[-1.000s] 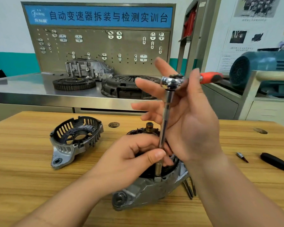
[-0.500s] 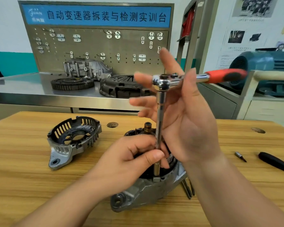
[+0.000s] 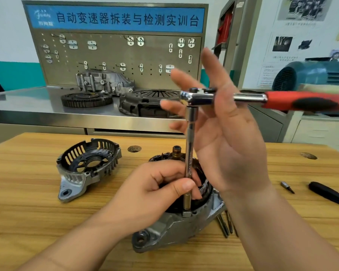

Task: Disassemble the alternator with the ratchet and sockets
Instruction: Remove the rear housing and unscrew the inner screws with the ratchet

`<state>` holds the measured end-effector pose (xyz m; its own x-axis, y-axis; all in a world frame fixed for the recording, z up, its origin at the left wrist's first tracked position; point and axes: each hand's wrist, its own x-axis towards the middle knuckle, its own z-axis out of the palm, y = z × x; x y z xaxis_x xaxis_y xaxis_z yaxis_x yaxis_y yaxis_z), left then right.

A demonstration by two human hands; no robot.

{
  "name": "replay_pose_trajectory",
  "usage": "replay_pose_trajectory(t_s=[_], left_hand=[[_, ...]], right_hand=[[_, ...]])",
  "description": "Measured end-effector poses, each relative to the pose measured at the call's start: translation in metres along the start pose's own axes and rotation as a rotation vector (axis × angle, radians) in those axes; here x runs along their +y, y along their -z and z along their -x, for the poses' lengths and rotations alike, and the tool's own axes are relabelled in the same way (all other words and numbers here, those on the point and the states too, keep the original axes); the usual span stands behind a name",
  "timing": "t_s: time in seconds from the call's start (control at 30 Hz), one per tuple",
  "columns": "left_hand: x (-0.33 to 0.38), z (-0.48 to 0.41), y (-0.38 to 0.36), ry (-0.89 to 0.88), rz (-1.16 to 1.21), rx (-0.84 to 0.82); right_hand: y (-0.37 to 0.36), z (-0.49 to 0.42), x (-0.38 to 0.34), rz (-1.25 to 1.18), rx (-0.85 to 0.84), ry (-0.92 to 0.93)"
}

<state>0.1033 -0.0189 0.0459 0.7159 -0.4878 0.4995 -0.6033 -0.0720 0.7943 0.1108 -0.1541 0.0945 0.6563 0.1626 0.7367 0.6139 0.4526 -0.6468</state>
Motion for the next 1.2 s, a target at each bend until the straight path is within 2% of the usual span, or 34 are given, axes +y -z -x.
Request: replay_pose_trajectory(t_s=[0.07,0.1,0.13,0.2,0.3,0.4,0.57,0.7,0.8,0.87,0.97,1.03,1.2], left_hand=[[0.000,-0.001,-0.001,0.011,0.019,0.030],[-0.001,-0.001,-0.001,0.016,0.023,0.040],[-0.001,-0.001,-0.001,0.019,0.026,0.045],[-0.002,-0.001,-0.001,0.023,0.035,0.039],[-0.001,0.000,-0.001,0.007,0.012,0.004],[-0.001,0.000,0.000,0.006,0.001,-0.003],[-0.003,-0.001,-0.001,0.007,0.013,0.043],[-0.004,-0.001,0.000,0.001,0.030,0.025],[-0.002,0.001,-0.001,-0.026,0.016,-0.009],[-0.003,0.001,-0.001,-0.019,0.037,0.009],[-0.005,-0.001,-0.002,-0.021,0.021,0.056],[-0.005,-0.001,-0.003,-0.020,0.024,0.072],[-0.004,0.000,-0.002,-0.020,0.061,0.002]], right_hand=[[-0.001,0.003,-0.001,0.220,-0.044,-0.004],[0.004,0.005,0.003,0.385,0.011,0.030],[0.001,0.003,0.003,0.382,0.024,-0.028],[0.001,0.000,0.001,0.148,-0.013,0.021],[0.000,-0.004,0.000,-0.056,-0.006,-0.073],[0.000,-0.003,0.006,-0.063,-0.014,-0.072],[-0.004,-0.007,-0.006,0.052,-0.050,0.099],[-0.004,-0.006,-0.002,-0.096,-0.104,-0.015],[-0.002,-0.004,0.002,-0.175,-0.070,-0.133],[-0.001,-0.003,0.002,-0.153,-0.064,-0.106],[-0.004,-0.006,-0.005,0.009,-0.077,0.043],[-0.006,-0.009,-0.007,0.055,-0.093,0.039],[-0.001,-0.004,-0.001,-0.210,-0.075,-0.100]])
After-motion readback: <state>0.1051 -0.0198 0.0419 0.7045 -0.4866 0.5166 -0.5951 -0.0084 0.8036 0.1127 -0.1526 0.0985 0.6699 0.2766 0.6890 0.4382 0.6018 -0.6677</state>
